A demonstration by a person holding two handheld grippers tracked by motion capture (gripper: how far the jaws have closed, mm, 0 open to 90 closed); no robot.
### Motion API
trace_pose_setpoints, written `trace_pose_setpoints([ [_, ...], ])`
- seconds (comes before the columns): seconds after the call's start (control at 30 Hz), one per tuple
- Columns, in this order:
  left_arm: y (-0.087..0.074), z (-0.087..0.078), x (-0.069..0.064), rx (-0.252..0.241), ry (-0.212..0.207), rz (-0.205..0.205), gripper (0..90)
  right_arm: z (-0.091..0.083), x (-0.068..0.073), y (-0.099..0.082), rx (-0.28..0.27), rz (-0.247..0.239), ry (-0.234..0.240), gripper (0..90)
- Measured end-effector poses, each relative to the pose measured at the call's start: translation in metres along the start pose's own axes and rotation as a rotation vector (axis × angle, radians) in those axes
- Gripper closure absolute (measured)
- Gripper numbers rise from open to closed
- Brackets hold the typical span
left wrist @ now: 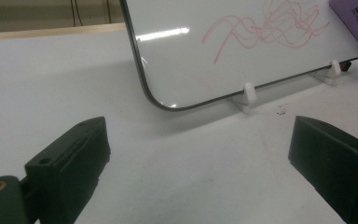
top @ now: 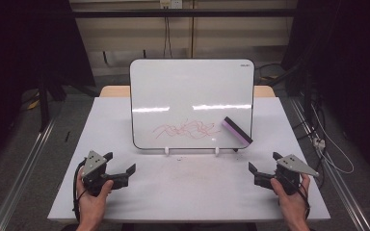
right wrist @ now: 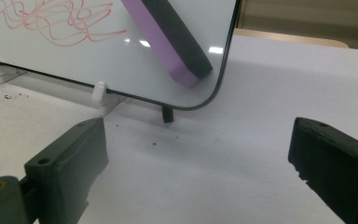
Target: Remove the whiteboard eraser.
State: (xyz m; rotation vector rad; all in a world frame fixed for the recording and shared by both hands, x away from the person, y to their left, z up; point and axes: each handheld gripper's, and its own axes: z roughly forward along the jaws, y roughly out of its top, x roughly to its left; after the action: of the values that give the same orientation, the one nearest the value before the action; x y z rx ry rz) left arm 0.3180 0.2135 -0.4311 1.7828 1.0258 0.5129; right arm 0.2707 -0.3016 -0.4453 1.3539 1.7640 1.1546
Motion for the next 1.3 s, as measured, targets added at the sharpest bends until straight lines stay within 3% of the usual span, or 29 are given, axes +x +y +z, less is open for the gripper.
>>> trace_pose_setpoints([
  [0.47, -0.002, -0.001, 0.002, 0.016, 0.008, -0.014, 4.7, 0.003, 0.003, 0.001, 0.001, -0.022, 0.020, 4.7],
  [0.63, -0.002, 0.000, 0.003, 0.016, 0.018, -0.040, 4.6, 0.005, 0.004, 0.002, 0.026, -0.025, 0.035, 5.3],
  [0.7, -0.003, 0.002, 0.003, 0.027, -0.008, -0.070, 4.6, 0.006, 0.005, 0.003, 0.035, -0.025, 0.043, 5.1],
  [0.97, -0.001, 0.005, 0.003, 0.042, -0.006, -0.037, 5.0, 0.010, 0.010, 0.012, 0.028, -0.078, 0.019, 4.7],
  [1.17, -0.001, 0.007, -0.004, 0.052, -0.025, 0.026, 5.0, 0.020, 0.013, 0.023, 0.064, -0.140, 0.049, 4.5],
  [1.3, -0.001, 0.008, -0.003, 0.049, -0.033, 0.030, 5.0, 0.021, 0.019, 0.029, 0.091, -0.187, 0.058, 4.2],
])
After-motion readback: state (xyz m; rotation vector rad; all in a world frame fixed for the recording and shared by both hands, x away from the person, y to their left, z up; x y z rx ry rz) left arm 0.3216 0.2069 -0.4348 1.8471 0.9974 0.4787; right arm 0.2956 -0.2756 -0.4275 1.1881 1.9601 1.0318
